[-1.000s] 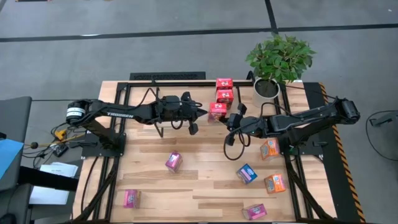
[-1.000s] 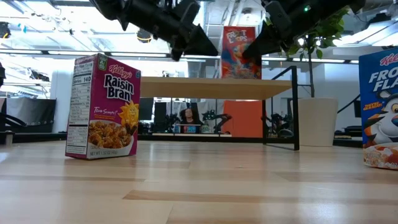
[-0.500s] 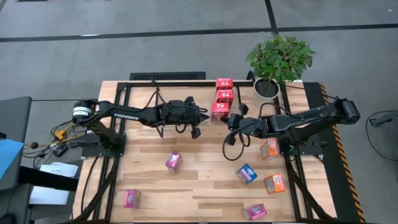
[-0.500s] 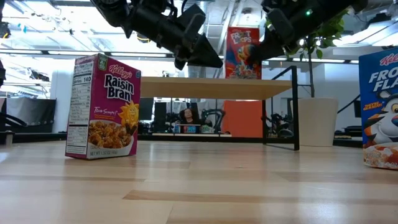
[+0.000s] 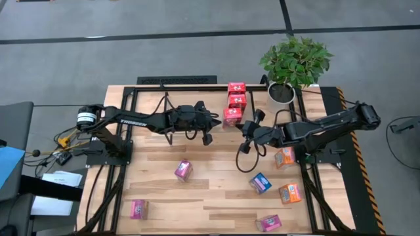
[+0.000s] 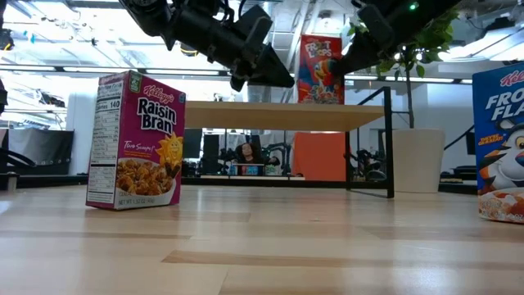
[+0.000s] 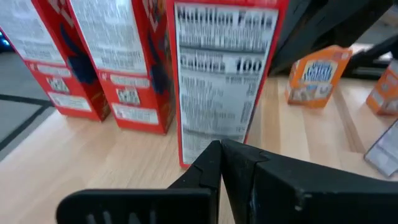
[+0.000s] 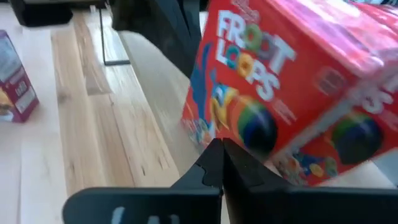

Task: Stack cereal on shelf
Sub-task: Put the red cereal box on the shelf aligned with the other red cereal boxes

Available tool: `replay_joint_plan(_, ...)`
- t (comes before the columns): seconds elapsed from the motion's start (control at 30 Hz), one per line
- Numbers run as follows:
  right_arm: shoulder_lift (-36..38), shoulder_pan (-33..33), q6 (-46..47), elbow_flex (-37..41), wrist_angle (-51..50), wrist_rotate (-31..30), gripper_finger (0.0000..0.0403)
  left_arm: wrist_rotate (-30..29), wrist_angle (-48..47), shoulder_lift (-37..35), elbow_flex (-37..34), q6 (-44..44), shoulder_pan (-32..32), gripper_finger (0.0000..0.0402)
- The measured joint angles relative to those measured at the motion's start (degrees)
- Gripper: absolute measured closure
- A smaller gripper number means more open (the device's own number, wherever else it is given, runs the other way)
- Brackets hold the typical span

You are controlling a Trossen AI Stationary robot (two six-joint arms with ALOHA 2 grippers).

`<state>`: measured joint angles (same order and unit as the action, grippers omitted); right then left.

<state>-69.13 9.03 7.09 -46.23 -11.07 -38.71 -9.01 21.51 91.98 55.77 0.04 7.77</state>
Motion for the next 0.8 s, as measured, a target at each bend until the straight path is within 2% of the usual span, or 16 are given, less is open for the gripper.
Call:
replay_joint_plan(0.3, 2.63, -0.13, 0.43, -0.30, -1.72, -0.86, 0.0386, 0.02, 2.56, 0.00, 0.00, -0.12, 0.00, 0.0401)
replay_joint_plan(0.8, 2.91, 0.83, 1.04, -0.29, -2.38, -1.91, 0.0383, -0.67, 5.71, 0.00, 0.00, 0.34, 0.11, 0.0402)
